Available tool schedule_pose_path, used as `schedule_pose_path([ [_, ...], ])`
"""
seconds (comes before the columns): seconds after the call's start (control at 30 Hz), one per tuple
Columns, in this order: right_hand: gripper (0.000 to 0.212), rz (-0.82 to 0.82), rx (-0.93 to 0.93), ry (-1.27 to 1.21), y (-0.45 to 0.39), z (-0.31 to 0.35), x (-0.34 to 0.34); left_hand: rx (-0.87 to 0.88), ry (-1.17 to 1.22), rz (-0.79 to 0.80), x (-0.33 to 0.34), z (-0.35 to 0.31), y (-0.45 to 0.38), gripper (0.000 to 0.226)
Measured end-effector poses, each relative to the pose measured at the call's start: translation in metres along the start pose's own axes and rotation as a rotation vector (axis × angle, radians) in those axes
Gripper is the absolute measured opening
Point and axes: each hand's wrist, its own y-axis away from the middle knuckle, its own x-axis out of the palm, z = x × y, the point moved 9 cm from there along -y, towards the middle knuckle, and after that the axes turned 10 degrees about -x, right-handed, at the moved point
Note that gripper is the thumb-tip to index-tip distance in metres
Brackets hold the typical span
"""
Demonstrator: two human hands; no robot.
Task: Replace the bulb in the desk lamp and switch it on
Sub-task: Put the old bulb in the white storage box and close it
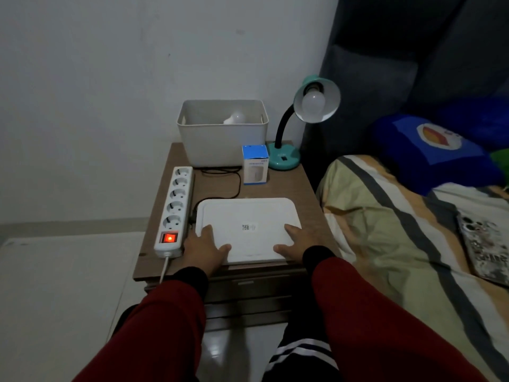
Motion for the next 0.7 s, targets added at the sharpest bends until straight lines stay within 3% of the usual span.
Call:
schedule_pose_path([
  [0.27, 0.077, -0.098, -0.026, -0.048, 0.011, 0.033, -0.048, 0.071, 0.014, -0.093, -0.039, -0.014, -0.006, 0.081],
  [0.7, 0.072, -0.293, -0.192, -0.012, -0.053, 0.132, -0.165, 0.231, 0.071, -0.328, -0.184, -0.073, -0.052, 0.069],
])
